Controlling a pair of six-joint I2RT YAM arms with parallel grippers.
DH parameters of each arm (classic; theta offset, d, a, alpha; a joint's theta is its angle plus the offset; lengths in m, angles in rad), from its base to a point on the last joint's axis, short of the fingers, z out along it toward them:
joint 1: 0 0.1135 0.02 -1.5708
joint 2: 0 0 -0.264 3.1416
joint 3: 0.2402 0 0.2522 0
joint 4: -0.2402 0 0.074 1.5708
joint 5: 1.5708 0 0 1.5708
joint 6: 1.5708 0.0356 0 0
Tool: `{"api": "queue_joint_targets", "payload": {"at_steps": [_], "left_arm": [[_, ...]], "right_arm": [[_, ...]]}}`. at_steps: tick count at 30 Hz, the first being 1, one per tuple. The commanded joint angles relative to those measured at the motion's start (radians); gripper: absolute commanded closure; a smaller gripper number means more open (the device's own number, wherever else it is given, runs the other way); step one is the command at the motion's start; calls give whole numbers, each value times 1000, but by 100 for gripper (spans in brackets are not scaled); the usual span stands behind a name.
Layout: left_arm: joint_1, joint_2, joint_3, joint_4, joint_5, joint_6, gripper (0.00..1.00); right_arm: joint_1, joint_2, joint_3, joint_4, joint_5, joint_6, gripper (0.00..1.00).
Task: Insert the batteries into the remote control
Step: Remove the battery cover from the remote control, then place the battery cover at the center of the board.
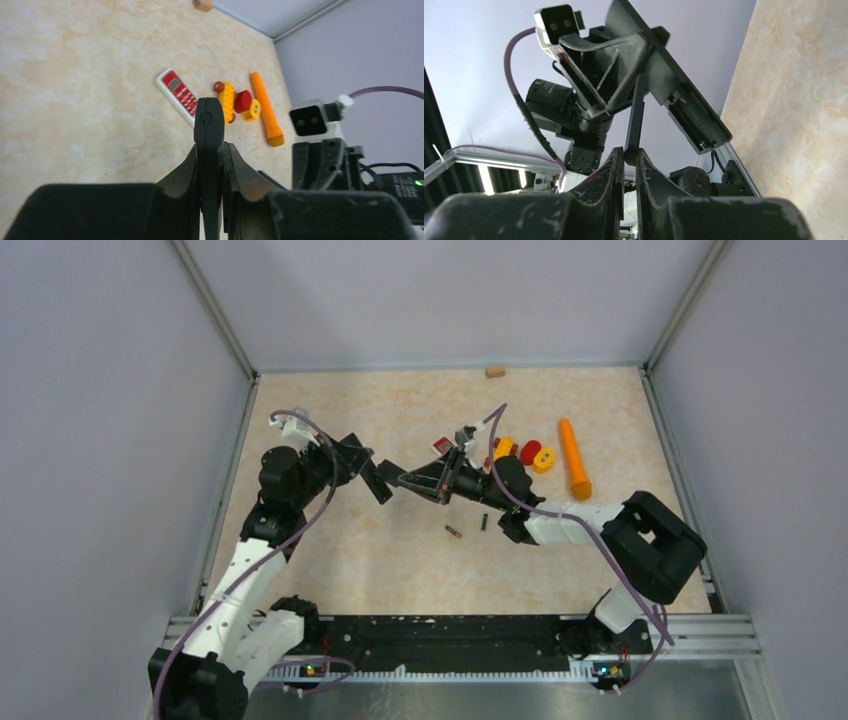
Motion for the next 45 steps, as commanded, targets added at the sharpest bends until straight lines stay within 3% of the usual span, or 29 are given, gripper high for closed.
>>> {"api": "queue_joint_targets", "payload": {"at_steps": [1,5,8,17,24,29,34,39,45], "left_arm": [[-4,-8,3,-113,-146,45,100],[-5,-4,-22,-191,-305,37,100],[-4,-4,-42,-185,-312,33,100],[-4,-17,-58,-15,-38,84,100],[-3,-75,-95,90,90,93,100],[-4,-121,-139,219,206,82,100],[-4,-146,-140,256,257,73,100],[-4,-173,-121,224,246,79,100],[-5,-190,-118,260,315,74,100]], "right_arm": [[-20,-1,26,50,32,-31,100],[-36,-15,10,-88,38,-75,100],[-65,-6,40,-301,39,-149,100],[-181,176,270,-766,39,-404,100],[-195,256,299,-901,73,-417,100],[-195,234,293,-973,129,-439,80],[-195,127,248,-986,186,-476,53],[-195,26,227,-1059,183,-598,48],[-164,-21,304,-1230,158,-1029,41]]}}
